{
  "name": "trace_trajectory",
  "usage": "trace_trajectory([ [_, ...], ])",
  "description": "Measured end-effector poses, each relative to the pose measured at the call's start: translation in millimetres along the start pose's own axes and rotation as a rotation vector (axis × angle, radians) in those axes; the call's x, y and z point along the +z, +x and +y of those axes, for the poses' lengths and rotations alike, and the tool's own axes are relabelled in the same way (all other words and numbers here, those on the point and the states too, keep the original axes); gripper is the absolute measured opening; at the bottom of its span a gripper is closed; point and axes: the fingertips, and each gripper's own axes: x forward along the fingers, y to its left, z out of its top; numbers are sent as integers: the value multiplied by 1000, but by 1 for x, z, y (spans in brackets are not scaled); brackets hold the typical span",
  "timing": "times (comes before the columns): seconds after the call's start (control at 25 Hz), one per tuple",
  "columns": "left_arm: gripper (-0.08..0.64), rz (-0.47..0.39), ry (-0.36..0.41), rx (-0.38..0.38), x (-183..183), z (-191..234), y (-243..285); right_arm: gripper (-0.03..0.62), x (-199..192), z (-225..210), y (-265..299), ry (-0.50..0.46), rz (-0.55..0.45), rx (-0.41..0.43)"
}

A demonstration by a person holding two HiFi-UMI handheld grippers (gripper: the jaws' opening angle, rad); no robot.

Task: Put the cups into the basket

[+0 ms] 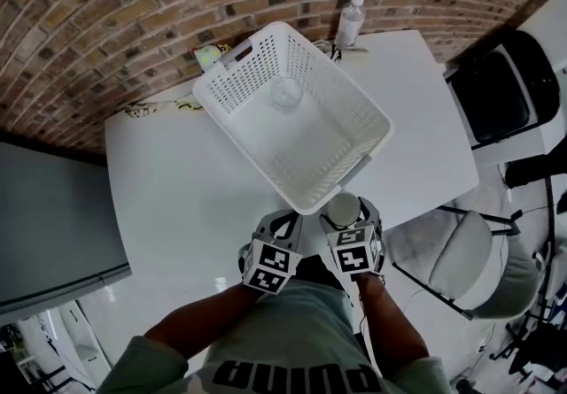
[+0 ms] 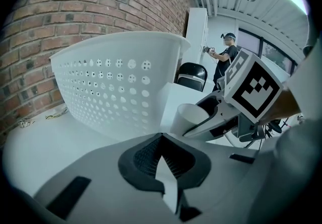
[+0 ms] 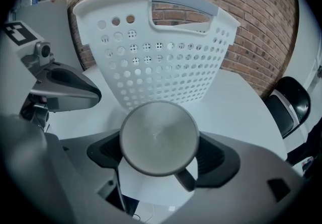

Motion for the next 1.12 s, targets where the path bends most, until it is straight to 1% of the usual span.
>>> trace_trajectory([
  [0.2,3,7,-17,17,-1,3,-9,404,4,1,-14,2,-6,-9],
  [0.48,3,-31,-21,35,8,4,-21,405,13,12,-48,14,-25,1],
  [0.92,3,-106,-24,68,31,5,-59,403,37,47,-123,2,-121,47],
  [1.12,3,-141,-37,115,43,15,-81,405,58,61,-154,-39,-175,82],
])
